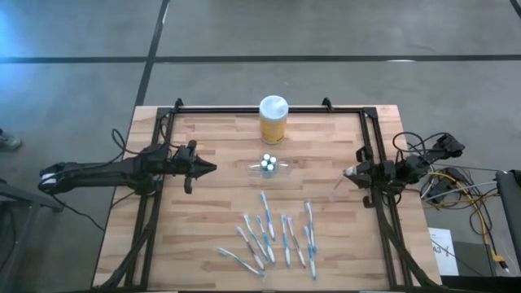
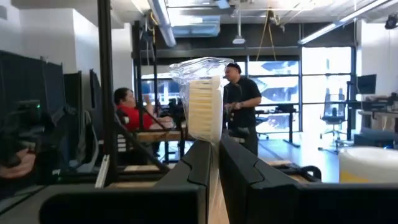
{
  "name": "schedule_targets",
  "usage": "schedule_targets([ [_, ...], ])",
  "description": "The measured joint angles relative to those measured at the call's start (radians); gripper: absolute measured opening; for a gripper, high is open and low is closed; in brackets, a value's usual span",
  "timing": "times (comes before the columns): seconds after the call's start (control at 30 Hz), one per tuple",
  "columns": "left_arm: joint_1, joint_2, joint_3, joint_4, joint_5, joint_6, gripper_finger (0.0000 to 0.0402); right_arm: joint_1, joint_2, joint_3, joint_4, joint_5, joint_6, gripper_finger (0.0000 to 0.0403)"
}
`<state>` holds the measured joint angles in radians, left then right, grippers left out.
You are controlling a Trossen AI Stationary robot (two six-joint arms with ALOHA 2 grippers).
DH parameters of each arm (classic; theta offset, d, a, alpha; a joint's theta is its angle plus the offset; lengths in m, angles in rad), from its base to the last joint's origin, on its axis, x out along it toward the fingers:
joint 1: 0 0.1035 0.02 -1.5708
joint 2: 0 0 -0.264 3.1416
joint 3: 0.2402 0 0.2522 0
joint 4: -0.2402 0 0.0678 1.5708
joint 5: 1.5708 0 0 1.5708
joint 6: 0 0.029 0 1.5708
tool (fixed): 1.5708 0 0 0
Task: Pick & Place toothbrushing station
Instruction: Put the orange toothbrush into the transparent organizer
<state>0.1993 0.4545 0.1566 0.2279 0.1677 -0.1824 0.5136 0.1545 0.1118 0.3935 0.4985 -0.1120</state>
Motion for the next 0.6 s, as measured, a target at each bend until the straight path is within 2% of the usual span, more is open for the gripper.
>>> schedule_targets([
  [0.1, 0.000, 0.000, 0.000, 0.000, 0.000, 0.000, 0.0030, -0.018, 0.116, 0.060, 0.027, 0.006, -0.013, 0.0013],
  [0.23, 0.000, 0.000, 0.000, 0.000, -0.001, 0.006, 0.0030, -0.065, 0.306, 0.148, 0.026, 0.100, -0.017, 0.0013],
  [0.3, 0.000, 0.000, 0.000, 0.000, -0.005, 0.011, 0.0030, -0.104, 0.399, 0.190, 0.036, 0.099, -0.024, 0.0013],
  [0.6, 0.000, -0.002, 0.000, 0.012, -0.008, 0.058, 0.0030, -0.344, 0.779, 0.324, 0.305, -0.211, -0.071, 0.0013],
])
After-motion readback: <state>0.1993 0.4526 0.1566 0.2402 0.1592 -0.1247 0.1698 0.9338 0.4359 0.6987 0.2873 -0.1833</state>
